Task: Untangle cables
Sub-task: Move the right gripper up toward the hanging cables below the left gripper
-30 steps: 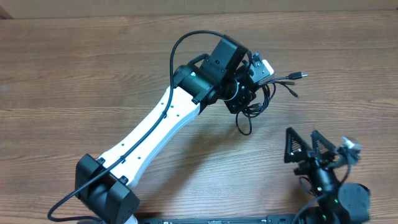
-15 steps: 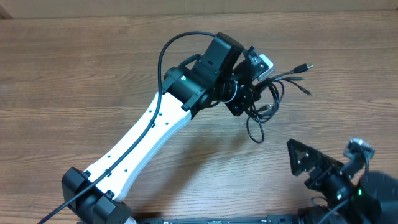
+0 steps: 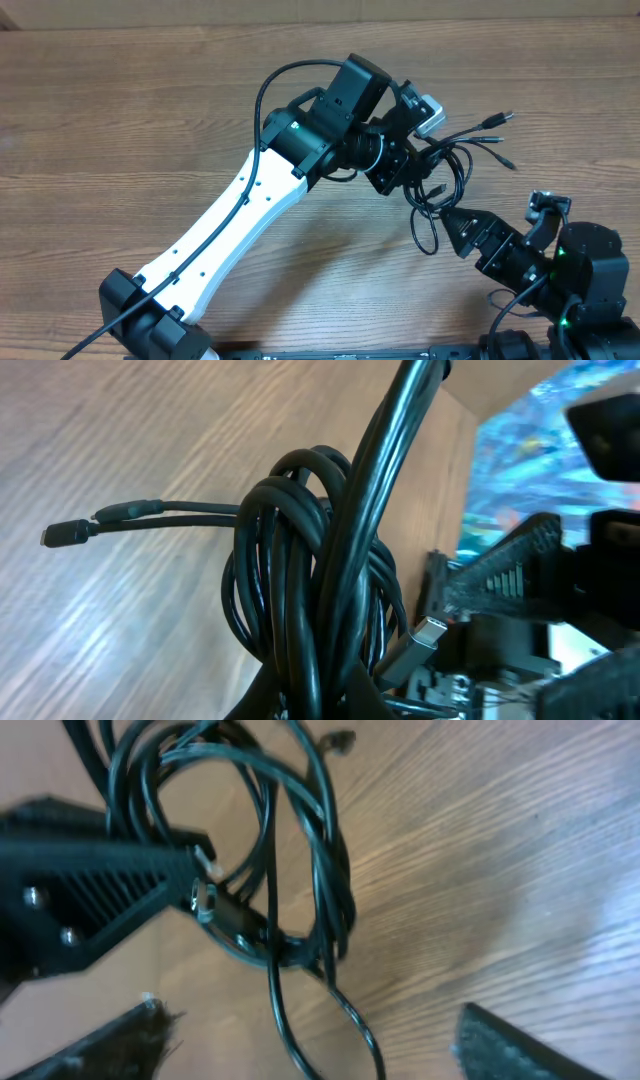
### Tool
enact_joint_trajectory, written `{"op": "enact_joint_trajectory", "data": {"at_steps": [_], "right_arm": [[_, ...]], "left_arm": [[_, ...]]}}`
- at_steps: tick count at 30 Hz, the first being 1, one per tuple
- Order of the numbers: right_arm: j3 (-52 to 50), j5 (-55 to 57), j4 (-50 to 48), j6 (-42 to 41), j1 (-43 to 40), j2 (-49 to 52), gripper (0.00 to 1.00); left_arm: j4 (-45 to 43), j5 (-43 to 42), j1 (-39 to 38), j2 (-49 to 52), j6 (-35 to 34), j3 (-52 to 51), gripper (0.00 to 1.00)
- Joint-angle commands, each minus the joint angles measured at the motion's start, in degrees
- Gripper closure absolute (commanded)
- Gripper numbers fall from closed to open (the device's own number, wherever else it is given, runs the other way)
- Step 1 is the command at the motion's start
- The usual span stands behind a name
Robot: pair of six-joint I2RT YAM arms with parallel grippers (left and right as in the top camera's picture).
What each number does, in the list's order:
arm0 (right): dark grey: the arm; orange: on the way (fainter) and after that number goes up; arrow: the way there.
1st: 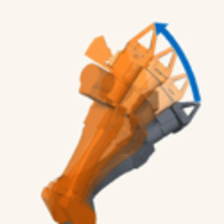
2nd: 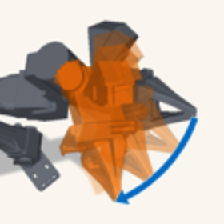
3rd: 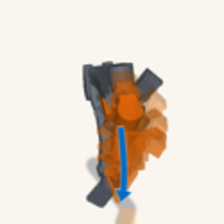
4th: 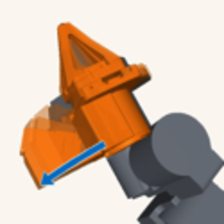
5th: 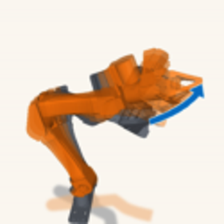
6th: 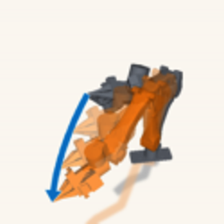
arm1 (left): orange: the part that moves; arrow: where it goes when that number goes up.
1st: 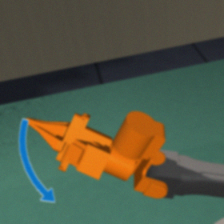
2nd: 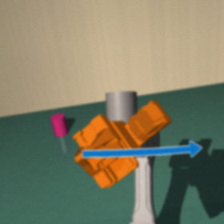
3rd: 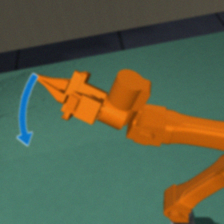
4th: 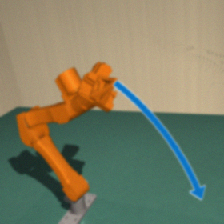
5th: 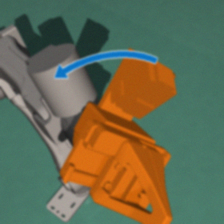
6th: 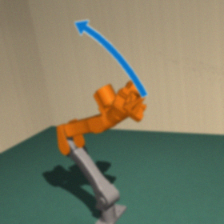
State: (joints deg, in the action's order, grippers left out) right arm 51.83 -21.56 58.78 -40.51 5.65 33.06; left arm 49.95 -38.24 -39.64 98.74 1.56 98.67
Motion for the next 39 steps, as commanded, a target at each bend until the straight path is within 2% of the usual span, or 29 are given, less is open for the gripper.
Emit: {"op": "enact_joint_trajectory", "data": {"at_steps": [1,8,11,13,17,21,23,25,36,37,39], "right_arm": [[1.0,3.1,-0.3,0.0,-0.2,-0.2,0.26],[1.0,7.0,-0.4,0.1,-0.2,-0.2,0.38],[1.0,7.0,-0.4,0.3,-0.2,-0.2,0.41],[1.0,6.9,-0.4,3.0,-0.2,-0.2,0.45],[1.0,6.9,0.0,9.8,-0.2,-0.2,0.46],[1.0,6.9,0.0,10.6,-0.2,-0.2,0.48],[1.0,6.9,0.1,10.6,-0.2,-0.2,0.62],[1.0,6.9,0.4,10.6,-0.2,-0.2,0.68],[1.0,7.0,0.9,10.6,-0.2,-0.2,0.69],[1.0,7.0,0.9,10.6,-0.2,-0.2,0.71],[1.0,7.0,0.9,10.6,-0.2,-0.2,0.82]], "left_arm": [[0.8,-4.9,0.2,-1.8,-0.7,1.7,0.96],[4.3,-7.0,0.0,-1.8,-0.7,1.7,0.96],[4.0,-9.3,-0.5,-1.8,-0.2,1.7,0.96],[3.4,-9.5,-1.4,-1.8,-0.3,1.7,0.96],[2.5,-9.4,-3.2,-1.8,-0.2,1.7,0.96],[1.4,-9.2,-4.5,-1.8,-0.3,1.7,0.96],[0.6,-9.2,-4.7,-1.8,-0.3,1.7,0.96],[0.0,-9.1,-4.7,-1.8,-0.3,1.7,0.96],[-0.3,-1.6,-4.6,-1.8,-2.9,1.7,0.96],[-0.3,-1.6,-4.6,-1.8,-2.9,1.7,0.96],[-0.8,-1.6,-4.6,-1.8,-2.9,1.7,0.96]]}}
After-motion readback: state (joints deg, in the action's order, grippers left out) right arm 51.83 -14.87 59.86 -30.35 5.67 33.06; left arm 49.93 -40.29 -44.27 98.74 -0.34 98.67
